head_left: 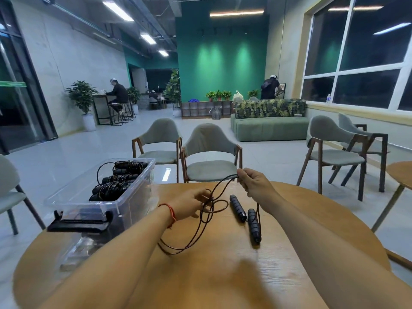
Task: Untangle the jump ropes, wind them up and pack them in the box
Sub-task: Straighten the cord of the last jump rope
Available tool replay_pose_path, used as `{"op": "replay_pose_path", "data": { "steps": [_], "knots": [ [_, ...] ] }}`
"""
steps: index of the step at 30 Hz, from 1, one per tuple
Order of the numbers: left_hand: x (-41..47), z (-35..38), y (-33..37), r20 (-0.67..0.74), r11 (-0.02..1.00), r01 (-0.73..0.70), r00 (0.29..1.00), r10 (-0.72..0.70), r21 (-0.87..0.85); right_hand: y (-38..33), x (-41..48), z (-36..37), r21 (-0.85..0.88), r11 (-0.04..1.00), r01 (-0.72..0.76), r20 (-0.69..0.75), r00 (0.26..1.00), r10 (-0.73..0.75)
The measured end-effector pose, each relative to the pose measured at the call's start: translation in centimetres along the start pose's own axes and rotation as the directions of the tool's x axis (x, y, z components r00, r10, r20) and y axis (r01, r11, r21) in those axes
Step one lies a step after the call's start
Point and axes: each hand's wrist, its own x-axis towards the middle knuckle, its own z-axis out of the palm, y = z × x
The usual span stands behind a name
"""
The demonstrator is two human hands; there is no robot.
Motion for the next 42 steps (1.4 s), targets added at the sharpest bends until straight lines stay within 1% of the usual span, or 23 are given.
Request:
{"op": "replay_pose_path", "data": {
  "steps": [2,6,10,13,14,16,17,19,20,22,25,27,29,30,32,33,34,35,36,38,40,41,42],
  "knots": [
    [-0.5,0.3,-0.1,0.068,0.986,0.031,0.997,-0.02,-0.161,0.0,0.0,0.1,0.015,1.0,-0.002,0.005,1.0,0.002],
    [-1.2,0.4,0.0,0.071,0.908,0.054,0.997,-0.026,-0.417,0.1,0.0,0.4,-0.004,1.0,0.003,0.0,1.0,-0.003],
    [-0.9,0.0,-0.1,0.03,0.852,0.055,0.998,-0.046,-0.52,0.3,0.1,-0.1,-0.007,1.0,0.017,-0.048,0.999,-0.017],
    [-1.0,-0.4,-1.1,0.107,0.762,0.066,0.994,0.004,-0.644,0.4,0.1,-0.3,-0.005,1.0,0.024,-0.075,0.997,-0.024],
    [-0.9,-0.5,-1.5,0.127,0.758,0.084,0.992,-0.001,-0.647,0.3,0.0,-0.2,-0.012,0.999,0.029,-0.067,0.997,-0.03],
    [-0.9,-0.7,-2.6,0.135,0.84,0.125,0.989,-0.062,-0.528,0.0,-0.2,-0.3,-0.016,0.999,0.04,-0.07,0.997,-0.041],
    [-0.9,-0.9,-3.1,0.129,0.901,0.148,0.986,-0.104,-0.407,-0.3,-0.3,-0.6,0.003,0.999,0.045,-0.094,0.995,-0.044],
    [-1.2,-1.4,-4.7,0.109,0.979,0.195,0.976,-0.187,-0.063,-0.8,-0.2,-1.6,0.067,0.997,0.046,-0.179,0.983,-0.033],
    [-1.2,-1.7,-5.8,0.068,0.969,0.222,0.971,-0.23,0.108,-0.9,0.0,-2.2,0.078,0.996,0.045,-0.213,0.977,-0.028],
    [-1.4,-2.1,-6.8,-0.096,0.902,0.28,0.96,-0.263,0.33,-0.8,0.2,-3.2,0.035,0.998,0.052,-0.247,0.968,-0.041],
    [-0.7,-2.3,-7.9,-0.357,0.79,0.394,0.903,-0.239,0.47,-0.4,0.2,-2.8,-0.009,0.999,0.036,-0.269,0.962,-0.038],
    [0.8,-3.1,-9.6,-0.456,0.67,0.514,0.844,-0.283,0.536,-0.3,0.1,-2.1,0.0,0.999,0.033,-0.302,0.953,-0.032],
    [1.8,-3.6,-11.1,-0.496,0.572,0.583,0.807,-0.322,0.577,-0.1,-0.2,-1.7,0.005,0.999,0.043,-0.34,0.94,-0.038],
    [1.5,-3.7,-10.7,-0.512,0.495,0.607,0.793,-0.331,0.621,0.0,-0.4,-1.5,-0.005,0.999,0.052,-0.349,0.936,-0.051],
    [0.0,-3.2,-8.6,-0.523,0.282,0.599,0.796,-0.304,0.749,0.4,-0.6,-1.1,-0.025,0.998,0.059,-0.352,0.934,-0.064],
    [-0.4,-2.8,-7.7,-0.519,0.23,0.578,0.811,-0.271,0.783,0.6,-0.7,-1.0,-0.019,0.998,0.058,-0.35,0.935,-0.061],
    [-0.5,-2.5,-7.1,-0.507,0.192,0.565,0.815,-0.28,0.802,0.8,-0.7,-0.8,-0.008,0.998,0.056,-0.342,0.938,-0.055],
    [-0.4,-2.4,-7.3,-0.488,0.187,0.546,0.827,-0.281,0.817,1.0,-0.7,-0.7,-0.012,0.998,0.055,-0.326,0.944,-0.056],
    [0.2,-2.5,-7.7,-0.499,0.272,0.561,0.825,-0.266,0.782,1.0,-0.6,-0.6,-0.037,0.998,0.059,-0.293,0.954,-0.068],
    [0.7,-2.4,-7.4,-0.494,0.508,0.536,0.839,-0.229,0.675,1.2,-0.5,-0.4,-0.093,0.993,0.068,-0.197,0.977,-0.086],
    [0.9,-1.2,-5.5,-0.477,0.782,0.366,0.873,-0.1,0.505,1.0,-0.6,0.0,-0.079,0.994,0.081,-0.128,0.988,-0.091],
    [0.9,-0.2,-4.1,-0.438,0.895,0.232,0.898,-0.047,0.381,0.8,-0.7,0.2,-0.062,0.995,0.084,-0.112,0.99,-0.091],
    [0.6,0.7,-2.8,-0.379,0.975,0.125,0.924,-0.046,0.186,0.7,-0.7,0.3,-0.051,0.995,0.091,-0.098,0.991,-0.096]
  ]
}}
